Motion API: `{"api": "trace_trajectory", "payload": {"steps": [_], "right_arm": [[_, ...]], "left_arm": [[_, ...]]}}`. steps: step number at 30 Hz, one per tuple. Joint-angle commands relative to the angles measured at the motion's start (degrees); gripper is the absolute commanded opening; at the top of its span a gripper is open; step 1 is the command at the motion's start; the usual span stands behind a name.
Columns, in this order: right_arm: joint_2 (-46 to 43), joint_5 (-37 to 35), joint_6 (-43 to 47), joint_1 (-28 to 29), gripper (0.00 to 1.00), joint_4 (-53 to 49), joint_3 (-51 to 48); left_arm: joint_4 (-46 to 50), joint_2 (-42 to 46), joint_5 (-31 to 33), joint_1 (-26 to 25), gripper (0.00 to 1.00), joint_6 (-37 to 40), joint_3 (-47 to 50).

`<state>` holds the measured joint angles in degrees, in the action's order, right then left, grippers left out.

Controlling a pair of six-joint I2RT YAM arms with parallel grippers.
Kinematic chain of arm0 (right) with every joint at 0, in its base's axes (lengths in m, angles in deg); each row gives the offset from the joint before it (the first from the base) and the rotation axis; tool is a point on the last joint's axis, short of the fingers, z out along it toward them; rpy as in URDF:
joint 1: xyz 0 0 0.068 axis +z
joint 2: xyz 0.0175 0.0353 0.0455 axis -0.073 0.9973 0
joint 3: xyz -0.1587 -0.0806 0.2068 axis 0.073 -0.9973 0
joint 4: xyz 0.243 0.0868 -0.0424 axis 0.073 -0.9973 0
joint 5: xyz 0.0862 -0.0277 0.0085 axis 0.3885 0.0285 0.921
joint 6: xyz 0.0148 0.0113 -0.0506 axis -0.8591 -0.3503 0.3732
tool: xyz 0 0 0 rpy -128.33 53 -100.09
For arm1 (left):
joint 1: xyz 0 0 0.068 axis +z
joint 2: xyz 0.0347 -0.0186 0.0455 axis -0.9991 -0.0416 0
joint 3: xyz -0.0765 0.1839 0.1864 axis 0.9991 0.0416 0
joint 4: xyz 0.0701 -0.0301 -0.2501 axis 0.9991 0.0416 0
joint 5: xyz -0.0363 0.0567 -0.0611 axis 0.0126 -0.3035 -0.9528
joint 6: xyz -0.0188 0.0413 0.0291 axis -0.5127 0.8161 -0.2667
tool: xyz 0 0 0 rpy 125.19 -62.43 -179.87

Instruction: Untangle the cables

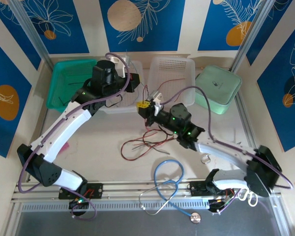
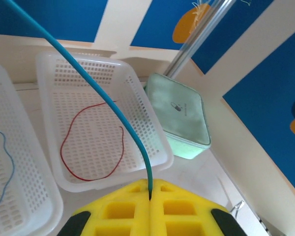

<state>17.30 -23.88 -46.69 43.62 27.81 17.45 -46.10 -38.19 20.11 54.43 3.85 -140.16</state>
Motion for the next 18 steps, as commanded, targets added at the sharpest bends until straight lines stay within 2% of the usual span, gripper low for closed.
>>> {"api": "trace_trajectory", "payload": {"steps": [1, 7, 13, 18], "right_arm": [[-8.1, 3.8, -1.8, -0.1, 0.0, -12.0, -0.9], [-20.7, 1.5, -3.5, -4.7, 0.0, -23.5, -0.1], [-22.0, -3.7, -4.4, -16.8, 0.0, -45.3, 7.8], [-22.1, -7.8, -5.3, -24.7, 0.0, -46.0, 7.0]], "left_arm": [[0.3, -0.3, -0.7, 1.2, 0.0, 1.3, -0.8], [-0.4, 0.3, -1.8, 2.3, 0.0, 0.9, 1.3], [-1.3, 2.5, -2.1, 2.5, 0.0, 0.0, 4.1], [-1.7, 4.9, -2.3, 2.7, 0.0, -0.6, 5.8]]}}
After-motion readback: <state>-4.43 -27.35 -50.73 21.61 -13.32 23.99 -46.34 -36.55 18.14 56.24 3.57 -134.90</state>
